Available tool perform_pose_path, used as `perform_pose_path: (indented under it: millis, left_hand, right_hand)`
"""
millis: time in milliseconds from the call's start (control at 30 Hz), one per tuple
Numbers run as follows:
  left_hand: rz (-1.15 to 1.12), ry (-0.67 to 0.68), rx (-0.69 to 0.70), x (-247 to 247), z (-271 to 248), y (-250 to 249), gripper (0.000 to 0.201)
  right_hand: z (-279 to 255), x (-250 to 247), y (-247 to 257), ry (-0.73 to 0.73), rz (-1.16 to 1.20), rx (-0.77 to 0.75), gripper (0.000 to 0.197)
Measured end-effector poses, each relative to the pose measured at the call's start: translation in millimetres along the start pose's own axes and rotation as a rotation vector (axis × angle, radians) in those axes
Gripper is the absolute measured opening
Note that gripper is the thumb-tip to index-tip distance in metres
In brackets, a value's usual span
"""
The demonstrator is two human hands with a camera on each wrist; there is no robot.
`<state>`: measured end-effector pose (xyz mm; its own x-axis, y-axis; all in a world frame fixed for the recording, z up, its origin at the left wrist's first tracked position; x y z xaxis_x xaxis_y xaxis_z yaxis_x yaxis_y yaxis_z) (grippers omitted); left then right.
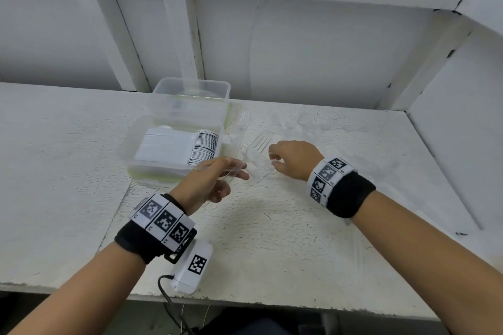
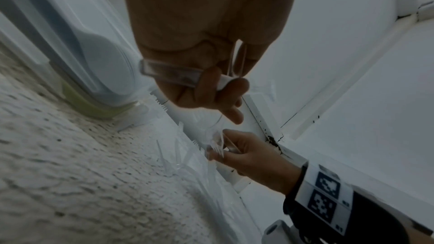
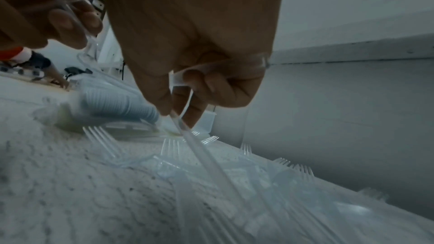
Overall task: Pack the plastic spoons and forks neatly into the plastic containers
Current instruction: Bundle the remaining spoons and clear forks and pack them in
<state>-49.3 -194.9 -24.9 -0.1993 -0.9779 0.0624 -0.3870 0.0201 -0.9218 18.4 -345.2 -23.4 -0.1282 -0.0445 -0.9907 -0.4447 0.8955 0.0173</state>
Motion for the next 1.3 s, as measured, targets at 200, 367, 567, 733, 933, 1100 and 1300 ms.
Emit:
perform_pose_path:
  millis: [200, 367, 567, 733, 933, 1100, 1300]
  left_hand:
    - [-0.133, 0.060, 0.062, 6.4, -0.6, -7.4, 0.018]
    - [-0.148, 0.136, 0.054, 17.4, 2.1, -2.5, 0.051]
    - [-0.207, 0.269, 0.010, 25.0, 0.8, 10.1, 0.119]
    - [-0.053, 0.049, 0.063, 15.1, 3.1, 8.0, 0.029]
    - [0.086, 0.063, 0.114, 14.8, 5.4, 14.5, 0.004]
    - [0.184, 0.042, 0.185, 20.5, 5.5, 7.6, 0.026]
    - [0.194, 0.036, 0.121, 22.8, 16.9, 13.3, 0.024]
  right_hand:
    - [-14.8, -4.4, -37.5, -0.149, 0.579, 0.229, 0.017]
    - [-21.3, -5.7, -50.0, -0.229, 0.865, 0.384, 0.021]
    - [-28.7, 12.0, -43.5, -0.114, 1.437, 0.549, 0.016]
    - [-34.1, 27.6, -34.5, 0.012, 1.312, 0.663, 0.010]
    - [-33.0, 56.3, -17.8, 0.202, 0.785, 0.642, 0.036]
    - [-33.9, 58.4, -6.8, 0.253, 0.437, 0.524, 0.022]
    - [-46.3, 55.9, -13.6, 0.269, 0.670, 0.592, 0.025]
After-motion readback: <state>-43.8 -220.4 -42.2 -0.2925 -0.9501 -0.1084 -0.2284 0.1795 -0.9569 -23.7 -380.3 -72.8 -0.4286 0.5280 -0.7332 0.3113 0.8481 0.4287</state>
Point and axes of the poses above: each hand's wrist, its own z-axis towards the middle knuckle, its own x-axis out of the palm, y = z × x, the point moved 9 cm from there along z, towards the middle knuckle, and after that the axes turned 4 degrees about -z, right-handed, at the moved point
